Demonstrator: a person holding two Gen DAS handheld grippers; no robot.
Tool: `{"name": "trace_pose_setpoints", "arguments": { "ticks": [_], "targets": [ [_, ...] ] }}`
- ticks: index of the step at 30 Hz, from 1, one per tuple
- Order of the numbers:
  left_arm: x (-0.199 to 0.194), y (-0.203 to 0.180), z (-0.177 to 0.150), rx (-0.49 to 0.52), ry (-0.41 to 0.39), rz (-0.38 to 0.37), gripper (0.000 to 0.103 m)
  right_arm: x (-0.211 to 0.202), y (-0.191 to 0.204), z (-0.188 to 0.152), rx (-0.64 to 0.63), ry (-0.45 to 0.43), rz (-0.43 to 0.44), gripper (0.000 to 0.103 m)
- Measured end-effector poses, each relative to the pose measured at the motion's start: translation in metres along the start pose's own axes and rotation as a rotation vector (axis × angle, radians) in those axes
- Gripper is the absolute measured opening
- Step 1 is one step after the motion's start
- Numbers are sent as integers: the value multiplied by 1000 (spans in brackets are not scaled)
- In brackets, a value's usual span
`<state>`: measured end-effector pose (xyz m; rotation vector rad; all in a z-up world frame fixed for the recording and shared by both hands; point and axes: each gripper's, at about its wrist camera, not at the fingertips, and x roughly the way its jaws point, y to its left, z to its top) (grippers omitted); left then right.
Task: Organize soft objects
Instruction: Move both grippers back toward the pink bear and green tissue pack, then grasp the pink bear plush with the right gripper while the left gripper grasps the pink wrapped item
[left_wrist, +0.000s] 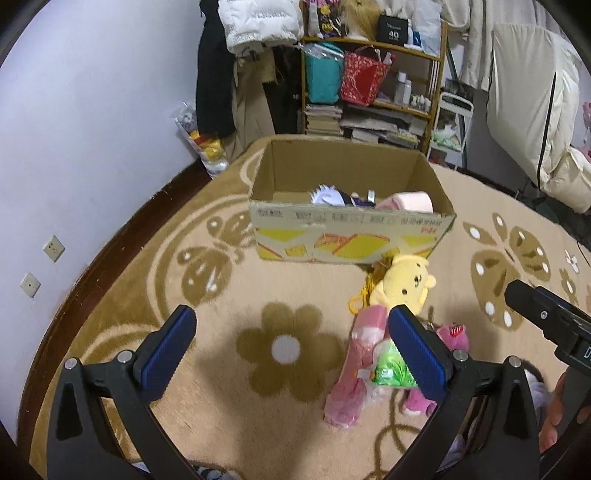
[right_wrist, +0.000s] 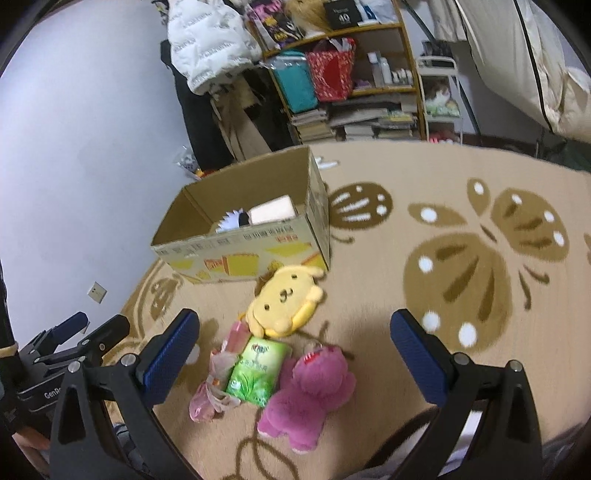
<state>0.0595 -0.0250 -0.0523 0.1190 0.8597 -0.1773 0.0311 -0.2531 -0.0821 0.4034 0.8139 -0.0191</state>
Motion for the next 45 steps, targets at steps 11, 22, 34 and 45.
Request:
{"name": "trace_pose_setpoints", "arguments": {
  "ticks": [11,22,34,45],
  "targets": [
    [29,-22,-14,105,115,-21,103,34,-1,-23,35,162,-56,94],
    [68,-37,-30,148,266,-73,102,62,-10,-35,81,288,-96,84],
    [95,-44,-37,171,346,-64,102,91,-22,-48,160,364,-111,59],
    [113,-36,-38,159,383,-2,103,110,-26,-50,188,379,-95,73]
  ]
}}
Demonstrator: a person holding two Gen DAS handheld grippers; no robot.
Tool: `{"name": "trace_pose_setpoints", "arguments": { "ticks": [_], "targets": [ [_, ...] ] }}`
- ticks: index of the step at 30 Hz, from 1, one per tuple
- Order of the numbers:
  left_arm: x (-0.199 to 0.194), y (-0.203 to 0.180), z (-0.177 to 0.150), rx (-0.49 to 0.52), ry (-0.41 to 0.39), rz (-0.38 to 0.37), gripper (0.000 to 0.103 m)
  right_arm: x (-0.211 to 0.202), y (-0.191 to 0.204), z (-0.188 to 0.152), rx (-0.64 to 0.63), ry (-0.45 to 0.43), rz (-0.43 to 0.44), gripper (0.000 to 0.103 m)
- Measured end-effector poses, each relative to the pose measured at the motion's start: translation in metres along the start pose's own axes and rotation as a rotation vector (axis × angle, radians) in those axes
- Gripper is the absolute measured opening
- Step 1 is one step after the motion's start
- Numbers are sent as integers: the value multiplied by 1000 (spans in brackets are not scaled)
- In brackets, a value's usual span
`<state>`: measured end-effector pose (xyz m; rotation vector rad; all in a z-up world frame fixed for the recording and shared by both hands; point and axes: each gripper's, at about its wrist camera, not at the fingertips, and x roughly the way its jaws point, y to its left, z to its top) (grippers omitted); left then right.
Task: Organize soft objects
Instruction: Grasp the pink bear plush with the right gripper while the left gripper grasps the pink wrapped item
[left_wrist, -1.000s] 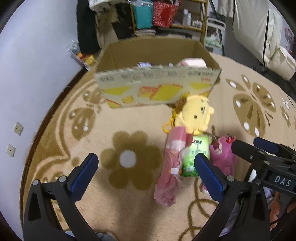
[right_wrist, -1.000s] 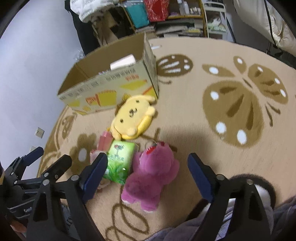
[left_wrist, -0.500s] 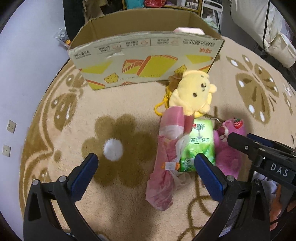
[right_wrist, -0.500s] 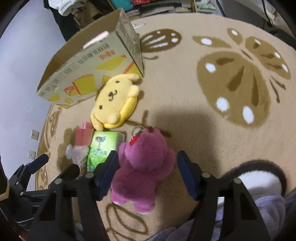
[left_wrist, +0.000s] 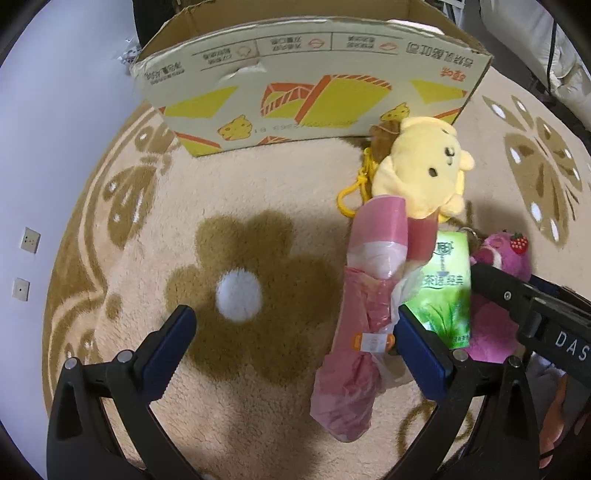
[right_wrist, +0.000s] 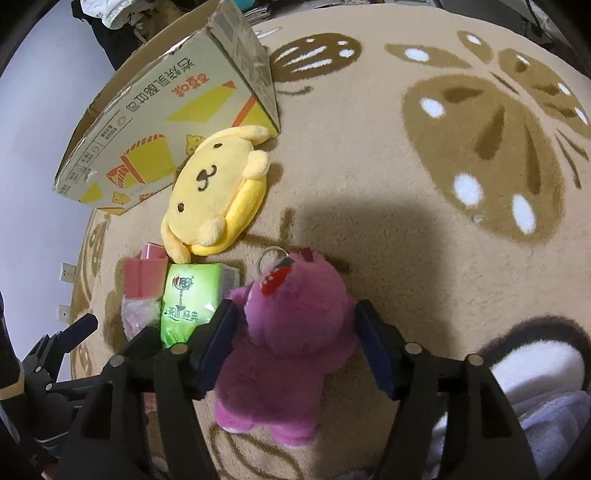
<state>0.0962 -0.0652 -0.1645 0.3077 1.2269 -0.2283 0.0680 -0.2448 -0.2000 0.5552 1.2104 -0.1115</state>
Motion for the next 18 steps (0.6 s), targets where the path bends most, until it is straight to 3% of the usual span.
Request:
{"name": "trace_pose_setpoints", "arguments": {
  "ticks": [9,14,15,18],
  "targets": [
    [15,-6,1,34,24,60,103,12,7,5,-19,-4,-3,73],
    [19,3,2,-30,42,16,102,14,8,7,-23,-9,-2,69],
    [20,6,1,-50,49,-3,100,14,8,6,-25,-14,-3,68],
    [22,11,1,-81,60,-56,81,13,11,6,-23,-38,-4,60]
  ]
}}
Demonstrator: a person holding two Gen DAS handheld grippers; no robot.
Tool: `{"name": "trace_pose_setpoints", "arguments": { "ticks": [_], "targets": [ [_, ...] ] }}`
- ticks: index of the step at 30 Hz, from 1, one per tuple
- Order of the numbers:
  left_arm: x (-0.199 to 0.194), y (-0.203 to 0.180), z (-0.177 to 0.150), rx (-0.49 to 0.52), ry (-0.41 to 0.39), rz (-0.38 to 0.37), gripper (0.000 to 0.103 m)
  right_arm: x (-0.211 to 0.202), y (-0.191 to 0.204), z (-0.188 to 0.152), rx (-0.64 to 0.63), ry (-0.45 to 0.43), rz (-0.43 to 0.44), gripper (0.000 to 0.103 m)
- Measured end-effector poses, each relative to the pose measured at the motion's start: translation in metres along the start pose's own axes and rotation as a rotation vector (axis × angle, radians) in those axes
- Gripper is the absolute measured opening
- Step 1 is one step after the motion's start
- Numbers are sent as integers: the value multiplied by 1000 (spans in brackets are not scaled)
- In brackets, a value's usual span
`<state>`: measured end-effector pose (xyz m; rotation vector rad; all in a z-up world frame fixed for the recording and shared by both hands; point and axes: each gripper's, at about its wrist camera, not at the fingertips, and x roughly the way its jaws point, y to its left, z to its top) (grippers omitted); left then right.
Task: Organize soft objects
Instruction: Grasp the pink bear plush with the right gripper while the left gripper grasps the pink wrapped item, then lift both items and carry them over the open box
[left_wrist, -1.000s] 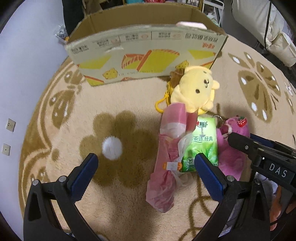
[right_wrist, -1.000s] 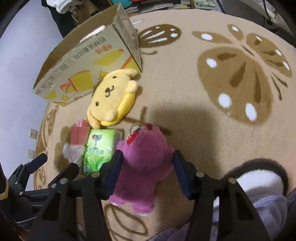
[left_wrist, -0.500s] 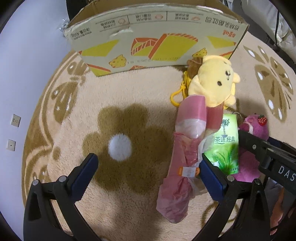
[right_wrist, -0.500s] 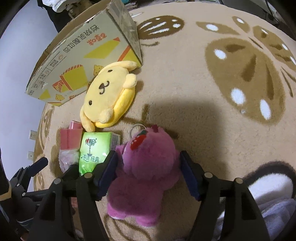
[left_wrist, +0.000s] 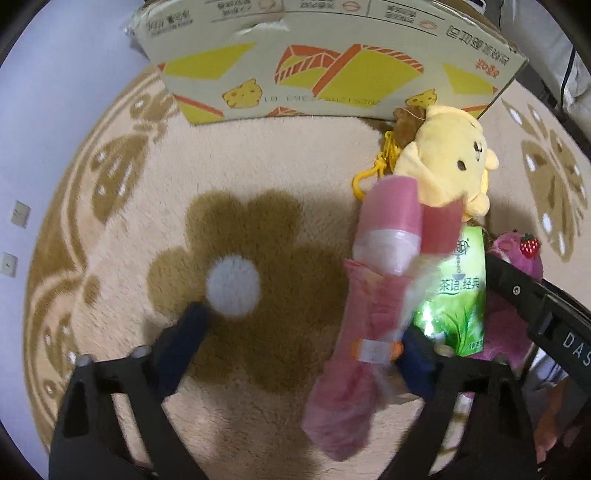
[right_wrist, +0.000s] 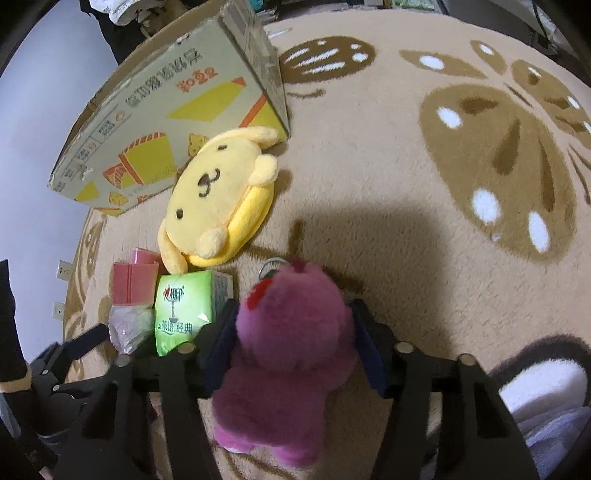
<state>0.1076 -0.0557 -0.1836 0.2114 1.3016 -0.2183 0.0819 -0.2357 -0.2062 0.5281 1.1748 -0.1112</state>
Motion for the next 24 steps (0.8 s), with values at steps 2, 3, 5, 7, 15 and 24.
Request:
{"name": "trace_pose_setpoints", "arguments": {
  "ticks": [2,3,5,7,15,24],
  "targets": [
    [1,0,-1,11,-6,-5,69,-2,1,1,-1,-17,13,58],
    [-1,-2,-1,26,-18,-11,64,-3,2,1,-5,-26,16,58],
    [-4,-8,-3,61,-33,-37,42,-7,5,2,-18,-52,25,57],
    [-7,-14,-4,100,-49,-39,28,-12,10,2,-35,-82,28,57],
    [-33,-13,-7,100,-152,26,15,-40,13,4,-68,-189,48,57],
    [-78,8,-9,10,-308,72,15,-72,22,7,-137,-300,68,57]
  ]
}}
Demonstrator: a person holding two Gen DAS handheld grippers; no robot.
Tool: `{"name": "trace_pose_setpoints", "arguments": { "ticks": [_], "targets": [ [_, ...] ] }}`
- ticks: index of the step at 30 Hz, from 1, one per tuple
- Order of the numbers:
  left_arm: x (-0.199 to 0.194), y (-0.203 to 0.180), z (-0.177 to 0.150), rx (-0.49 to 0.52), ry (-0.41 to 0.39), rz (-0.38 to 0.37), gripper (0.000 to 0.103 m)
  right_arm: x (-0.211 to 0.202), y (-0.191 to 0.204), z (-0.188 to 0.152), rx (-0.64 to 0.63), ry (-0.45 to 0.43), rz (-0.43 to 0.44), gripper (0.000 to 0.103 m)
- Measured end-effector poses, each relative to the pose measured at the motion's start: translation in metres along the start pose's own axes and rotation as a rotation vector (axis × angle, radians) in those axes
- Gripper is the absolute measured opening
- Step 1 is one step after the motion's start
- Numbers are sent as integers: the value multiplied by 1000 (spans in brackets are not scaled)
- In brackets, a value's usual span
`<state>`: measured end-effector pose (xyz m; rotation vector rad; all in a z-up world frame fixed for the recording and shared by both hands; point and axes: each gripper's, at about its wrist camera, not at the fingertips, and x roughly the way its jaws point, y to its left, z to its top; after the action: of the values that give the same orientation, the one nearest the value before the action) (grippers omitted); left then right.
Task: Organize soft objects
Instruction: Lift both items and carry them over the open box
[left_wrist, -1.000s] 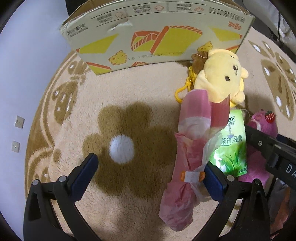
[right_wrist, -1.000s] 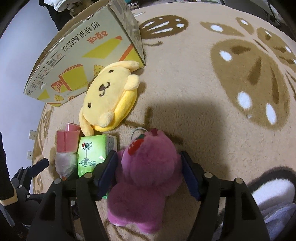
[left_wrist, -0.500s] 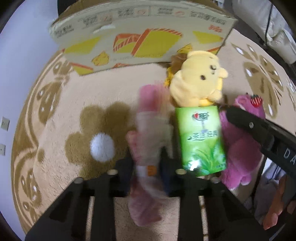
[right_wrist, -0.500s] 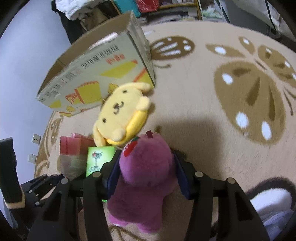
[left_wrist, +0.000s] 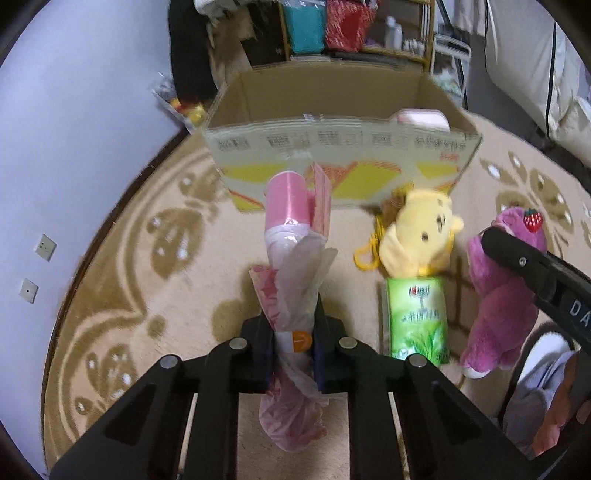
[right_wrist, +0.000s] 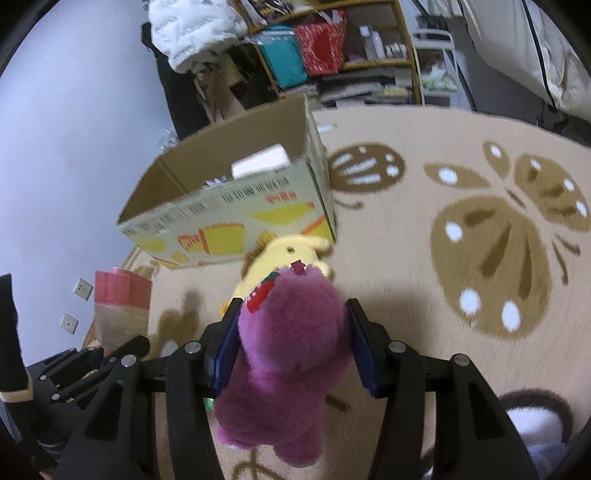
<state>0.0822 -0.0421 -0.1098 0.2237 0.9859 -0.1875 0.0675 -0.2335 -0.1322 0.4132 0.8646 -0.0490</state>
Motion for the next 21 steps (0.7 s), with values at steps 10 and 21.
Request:
{"name": "trace_pose_setpoints", "arguments": {
  "ticks": [10,21],
  "targets": [
    [-39,6,25,25,-170,60,15,-16,17,22,-57,-85,31,57],
    [-57,12,53,59,-287,134,15,-20,37,56,-111,-148,79,58]
  ]
}}
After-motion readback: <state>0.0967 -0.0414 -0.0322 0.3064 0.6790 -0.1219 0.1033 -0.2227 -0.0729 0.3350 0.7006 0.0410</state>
